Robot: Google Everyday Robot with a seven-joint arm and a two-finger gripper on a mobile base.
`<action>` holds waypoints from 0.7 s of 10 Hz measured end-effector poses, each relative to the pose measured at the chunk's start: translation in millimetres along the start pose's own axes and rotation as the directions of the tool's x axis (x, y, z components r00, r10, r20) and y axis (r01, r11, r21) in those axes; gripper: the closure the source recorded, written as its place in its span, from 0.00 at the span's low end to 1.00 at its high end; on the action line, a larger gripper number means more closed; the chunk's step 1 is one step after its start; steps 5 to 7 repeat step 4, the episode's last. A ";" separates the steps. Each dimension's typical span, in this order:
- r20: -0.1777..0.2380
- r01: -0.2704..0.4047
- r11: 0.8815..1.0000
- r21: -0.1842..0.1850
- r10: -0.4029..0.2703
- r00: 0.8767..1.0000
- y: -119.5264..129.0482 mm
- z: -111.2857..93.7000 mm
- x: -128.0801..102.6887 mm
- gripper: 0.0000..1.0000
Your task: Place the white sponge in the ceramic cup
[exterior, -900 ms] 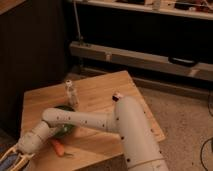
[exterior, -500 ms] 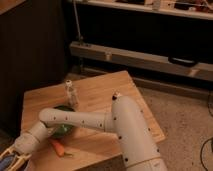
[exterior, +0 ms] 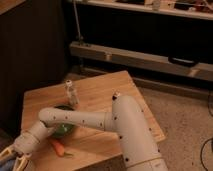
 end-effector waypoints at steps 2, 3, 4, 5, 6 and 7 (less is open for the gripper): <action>0.002 0.007 1.000 -0.002 -0.007 1.000 0.1 -2.1 -2.6 0.20; -0.001 0.016 1.000 -0.005 -0.016 1.000 -0.5 -4.5 -6.6 0.20; -0.003 0.024 1.000 -0.002 -0.024 1.000 -1.4 -7.3 -8.9 0.20; -0.003 0.024 1.000 -0.002 -0.024 1.000 -1.4 -7.3 -8.9 0.20; -0.003 0.024 1.000 -0.002 -0.024 1.000 -1.4 -7.3 -8.9 0.20; -0.003 0.024 1.000 -0.002 -0.024 1.000 -1.4 -7.3 -8.9 0.20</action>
